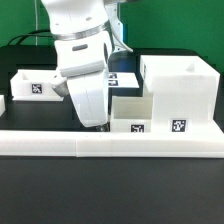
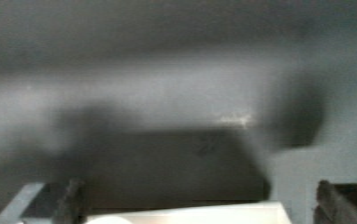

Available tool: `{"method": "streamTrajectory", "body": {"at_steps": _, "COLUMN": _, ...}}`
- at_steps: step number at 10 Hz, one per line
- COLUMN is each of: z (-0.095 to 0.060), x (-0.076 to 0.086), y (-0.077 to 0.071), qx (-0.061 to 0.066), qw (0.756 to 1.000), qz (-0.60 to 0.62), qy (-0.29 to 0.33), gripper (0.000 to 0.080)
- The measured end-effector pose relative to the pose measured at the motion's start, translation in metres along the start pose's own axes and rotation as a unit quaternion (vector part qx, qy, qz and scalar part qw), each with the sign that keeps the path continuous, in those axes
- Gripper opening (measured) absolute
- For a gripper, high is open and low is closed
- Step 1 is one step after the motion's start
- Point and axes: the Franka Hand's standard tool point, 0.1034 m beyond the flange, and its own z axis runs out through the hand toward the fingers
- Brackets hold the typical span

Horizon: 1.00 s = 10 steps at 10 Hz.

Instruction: Assemble drawer

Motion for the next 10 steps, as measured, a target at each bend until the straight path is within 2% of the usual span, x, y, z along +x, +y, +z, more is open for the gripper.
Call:
{"method": "streamTrajectory", "body": {"at_steps": 1, "z": 0.0, "x": 0.004, "y": 0.003, "qx": 0.0, "qw": 1.0, "qz": -0.009, "qy": -0.004, "gripper": 0.0649}}
{"method": "streamTrajectory", "body": {"at_steps": 3, "z": -0.004, "x": 0.033, "y": 0.011, "qx": -0.005, "qw": 1.0, "qz": -0.02, "qy": 0.0, "gripper": 0.0649}}
{"method": "streamTrajectory", "body": {"at_steps": 4, "z": -0.009, "x": 0.037, "y": 0.015, "qx": -0.016, "qw": 1.0, "qz": -0.001, "qy": 0.0, "gripper": 0.0649}}
{"method": "streamTrajectory", "body": {"at_steps": 7, "z": -0.005, "x": 0.035, "y": 0.013, "qx": -0.012, "qw": 1.0, "qz": -0.003, "qy": 0.001, "gripper": 0.0649}}
{"method": "streamTrajectory", "body": {"at_steps": 9, "z": 0.008, "x": 0.046, "y": 0.009, "qx": 0.002, "qw": 1.0, "qz": -0.016, "qy": 0.006, "gripper": 0.0649}}
{"method": "streamTrajectory", "body": {"at_steps": 10, "z": 0.008, "x": 0.046, "y": 0.012, "qx": 0.006, "qw": 1.0, "qz": -0.028, "qy": -0.001, "gripper": 0.0649}}
